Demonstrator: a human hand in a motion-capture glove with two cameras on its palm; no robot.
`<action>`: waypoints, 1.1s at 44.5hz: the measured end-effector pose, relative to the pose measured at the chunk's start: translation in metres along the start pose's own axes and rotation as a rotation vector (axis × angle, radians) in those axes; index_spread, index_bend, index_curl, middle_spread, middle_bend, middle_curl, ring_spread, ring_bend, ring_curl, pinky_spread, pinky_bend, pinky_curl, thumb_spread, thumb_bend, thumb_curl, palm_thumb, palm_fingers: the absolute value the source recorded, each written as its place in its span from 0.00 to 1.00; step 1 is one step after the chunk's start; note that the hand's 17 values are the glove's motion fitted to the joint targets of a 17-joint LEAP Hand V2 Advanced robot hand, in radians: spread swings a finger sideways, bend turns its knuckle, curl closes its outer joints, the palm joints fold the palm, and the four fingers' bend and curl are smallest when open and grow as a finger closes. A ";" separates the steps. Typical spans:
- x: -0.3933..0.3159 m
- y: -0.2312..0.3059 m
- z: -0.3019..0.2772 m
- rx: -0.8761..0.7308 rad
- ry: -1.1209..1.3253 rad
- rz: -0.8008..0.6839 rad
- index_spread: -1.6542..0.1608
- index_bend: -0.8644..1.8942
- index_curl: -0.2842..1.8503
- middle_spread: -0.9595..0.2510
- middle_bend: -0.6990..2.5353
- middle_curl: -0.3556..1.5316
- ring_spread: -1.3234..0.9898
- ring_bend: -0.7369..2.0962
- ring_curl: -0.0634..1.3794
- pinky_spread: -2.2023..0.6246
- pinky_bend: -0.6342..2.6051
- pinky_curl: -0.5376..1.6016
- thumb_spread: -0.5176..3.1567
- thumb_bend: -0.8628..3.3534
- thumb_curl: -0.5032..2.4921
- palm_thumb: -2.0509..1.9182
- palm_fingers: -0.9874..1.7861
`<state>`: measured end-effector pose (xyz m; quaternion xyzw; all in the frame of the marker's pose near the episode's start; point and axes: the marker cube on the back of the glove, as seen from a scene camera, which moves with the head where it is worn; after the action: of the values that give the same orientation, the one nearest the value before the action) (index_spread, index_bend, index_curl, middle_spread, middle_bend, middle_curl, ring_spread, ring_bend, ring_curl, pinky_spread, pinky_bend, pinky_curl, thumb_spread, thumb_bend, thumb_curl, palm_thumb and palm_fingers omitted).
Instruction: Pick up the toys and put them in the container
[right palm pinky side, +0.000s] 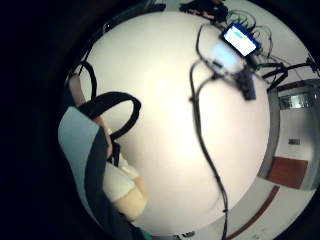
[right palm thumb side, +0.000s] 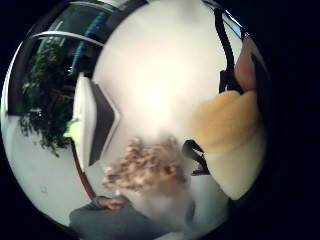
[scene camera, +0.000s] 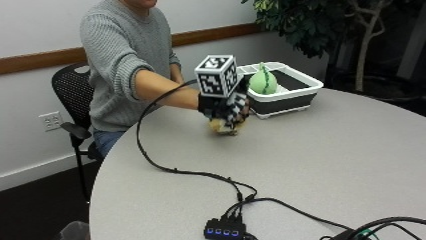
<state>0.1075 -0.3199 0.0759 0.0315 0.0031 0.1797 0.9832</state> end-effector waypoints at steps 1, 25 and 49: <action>-0.004 -0.002 -0.010 0.013 -0.009 -0.014 0.67 0.50 0.37 0.54 0.42 0.40 0.37 0.60 0.48 0.65 0.49 0.44 0.41 0.25 0.41 0.68 0.73; -0.191 -0.044 -0.077 0.044 -0.136 -0.327 0.67 0.55 0.50 0.53 0.48 0.52 0.32 0.64 0.58 0.64 0.52 0.48 0.29 0.25 0.51 0.67 0.66; -0.352 -0.065 -0.005 -0.108 0.003 -0.527 0.66 0.51 0.57 0.53 0.43 0.56 0.32 0.62 0.60 0.65 0.57 0.50 0.28 0.24 0.55 0.67 0.49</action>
<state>-0.1989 -0.5042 0.0650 -0.0231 0.0033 -0.0827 0.9963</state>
